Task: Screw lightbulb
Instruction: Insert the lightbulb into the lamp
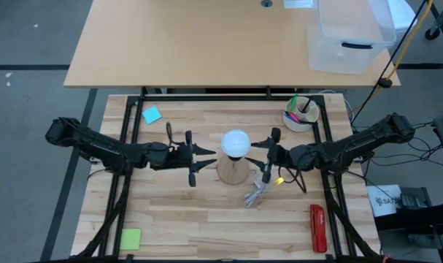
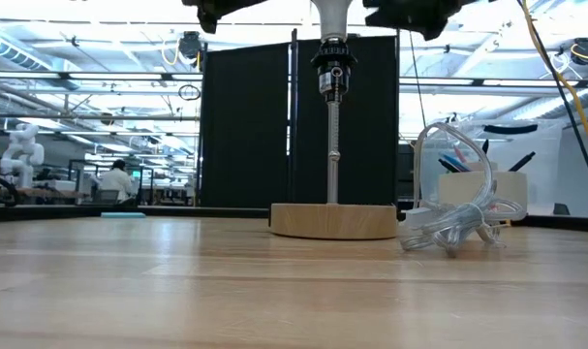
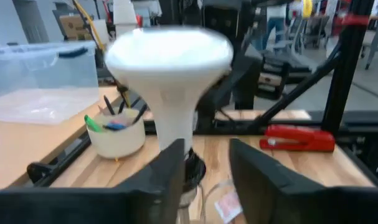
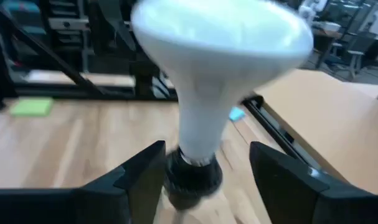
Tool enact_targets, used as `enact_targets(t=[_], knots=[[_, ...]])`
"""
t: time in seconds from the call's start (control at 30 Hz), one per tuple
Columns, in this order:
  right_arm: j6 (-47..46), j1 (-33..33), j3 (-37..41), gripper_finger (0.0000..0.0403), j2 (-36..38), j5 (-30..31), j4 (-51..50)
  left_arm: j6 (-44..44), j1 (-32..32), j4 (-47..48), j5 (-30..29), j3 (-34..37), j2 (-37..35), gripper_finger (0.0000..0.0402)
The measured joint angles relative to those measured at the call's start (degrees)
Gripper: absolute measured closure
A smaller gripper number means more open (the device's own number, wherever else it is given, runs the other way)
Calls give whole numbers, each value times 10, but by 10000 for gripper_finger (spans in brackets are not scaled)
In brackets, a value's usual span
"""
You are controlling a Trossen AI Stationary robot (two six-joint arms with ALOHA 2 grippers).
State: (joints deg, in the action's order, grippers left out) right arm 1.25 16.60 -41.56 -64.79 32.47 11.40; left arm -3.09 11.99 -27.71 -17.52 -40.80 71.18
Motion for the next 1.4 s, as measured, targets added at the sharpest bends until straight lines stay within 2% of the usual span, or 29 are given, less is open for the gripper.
enact_targets(t=[0.17, 0.37, 0.43, 0.7, 1.4], knots=[[-20, 13, 0, 252, -2, 7, -36, 0, -8, -13, 0, 0, 46, 383], [-7, 15, 0, 371, -10, 53, -25, -23, -15, -90, 0, 0, 72, 399], [-1, 15, 0, 394, -10, 68, -23, -31, -16, -103, 4, 0, 72, 400], [42, 15, 0, 401, -10, 100, 49, -50, -15, -135, 7, 0, 72, 401], [105, 15, 0, 403, -10, 112, 112, -54, -35, -170, 27, 0, 72, 401]])
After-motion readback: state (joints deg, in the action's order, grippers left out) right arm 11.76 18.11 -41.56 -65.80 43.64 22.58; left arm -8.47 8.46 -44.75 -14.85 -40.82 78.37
